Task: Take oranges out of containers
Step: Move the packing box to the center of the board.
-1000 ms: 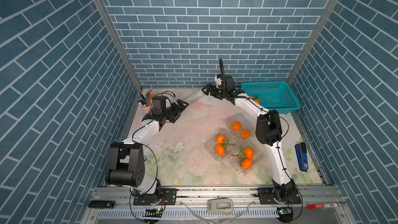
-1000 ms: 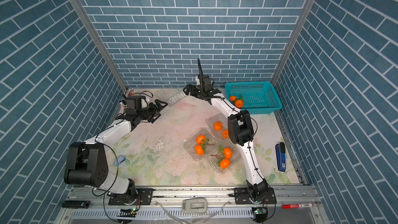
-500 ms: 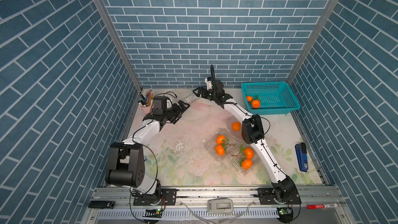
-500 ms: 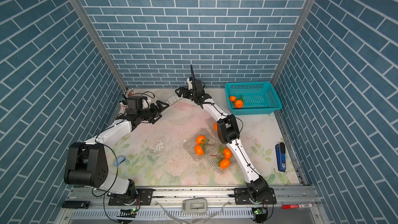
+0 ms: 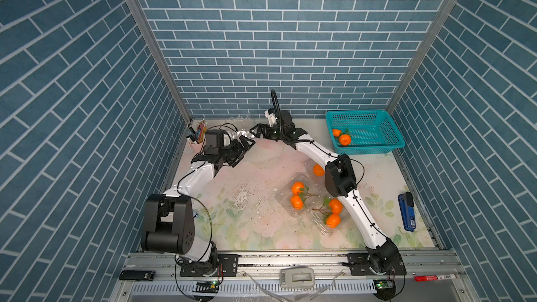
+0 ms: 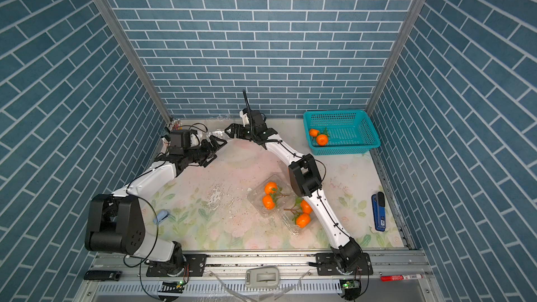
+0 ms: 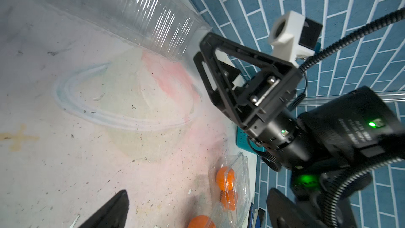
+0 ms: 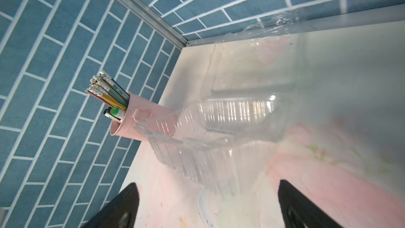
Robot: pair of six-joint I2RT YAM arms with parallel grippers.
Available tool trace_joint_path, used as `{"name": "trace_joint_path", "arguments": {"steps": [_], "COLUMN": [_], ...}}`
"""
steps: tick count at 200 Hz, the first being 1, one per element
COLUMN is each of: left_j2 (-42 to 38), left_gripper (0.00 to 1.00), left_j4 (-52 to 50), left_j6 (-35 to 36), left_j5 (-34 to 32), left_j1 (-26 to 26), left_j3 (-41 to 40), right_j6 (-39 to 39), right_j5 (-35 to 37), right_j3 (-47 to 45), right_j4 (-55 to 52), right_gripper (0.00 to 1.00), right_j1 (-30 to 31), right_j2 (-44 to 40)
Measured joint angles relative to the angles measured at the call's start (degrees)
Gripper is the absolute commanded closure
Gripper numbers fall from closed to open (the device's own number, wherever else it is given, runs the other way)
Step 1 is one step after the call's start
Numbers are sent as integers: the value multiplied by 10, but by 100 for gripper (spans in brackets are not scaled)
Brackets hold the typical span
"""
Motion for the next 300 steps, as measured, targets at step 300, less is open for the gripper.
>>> {"name": "trace_joint_path", "arguments": {"steps": [300], "left_j2": [446], "left_gripper": [1], "left_j4": [-188], "left_j6": [172], "left_j5": [-12], "left_j1": [-305], "left_j3": [518], "right_j6": [17], "right_j5": [174], "right_j3": [-873], "right_j4": [-102], "right_gripper": [2], "right_j1": [-164], "right_j2": [-672]}}
